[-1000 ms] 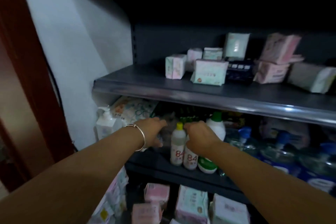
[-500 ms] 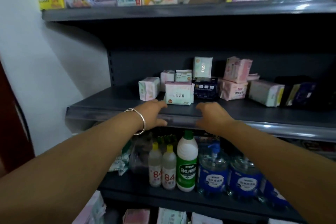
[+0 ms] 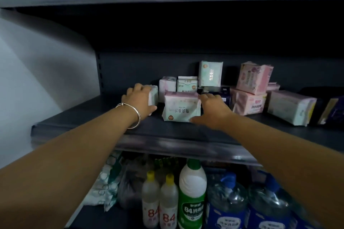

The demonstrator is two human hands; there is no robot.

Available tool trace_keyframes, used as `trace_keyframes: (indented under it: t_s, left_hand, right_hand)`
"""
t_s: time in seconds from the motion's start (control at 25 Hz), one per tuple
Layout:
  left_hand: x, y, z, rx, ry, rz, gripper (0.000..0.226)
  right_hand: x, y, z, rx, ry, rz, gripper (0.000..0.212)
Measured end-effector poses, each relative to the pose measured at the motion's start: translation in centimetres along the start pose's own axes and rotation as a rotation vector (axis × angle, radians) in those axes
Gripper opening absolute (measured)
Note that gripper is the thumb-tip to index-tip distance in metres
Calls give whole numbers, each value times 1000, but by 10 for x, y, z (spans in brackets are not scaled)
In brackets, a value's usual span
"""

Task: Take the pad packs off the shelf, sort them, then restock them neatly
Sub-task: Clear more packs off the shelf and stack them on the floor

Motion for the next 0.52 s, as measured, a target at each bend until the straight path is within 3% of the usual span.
trace_keyframes:
  t_s: [0.2,0.52]
  left_hand:
    - [-5,23,55,4,-133,14,80]
    - [-23,57,112,-138,-362,15,100]
  right_hand:
    - [5,5,54,-67,-44,46,102]
    - [14,24,105,-230,-94,4,100]
Point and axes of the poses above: each hand's wrist, its own z-axis towards the middle knuckle, its own y-axis out of the palm, x = y × z, the point moved 2 cm from there along z, towards the middle knuckle, and after that the axes turned 6 degrees about y, right-handed, at the moved point
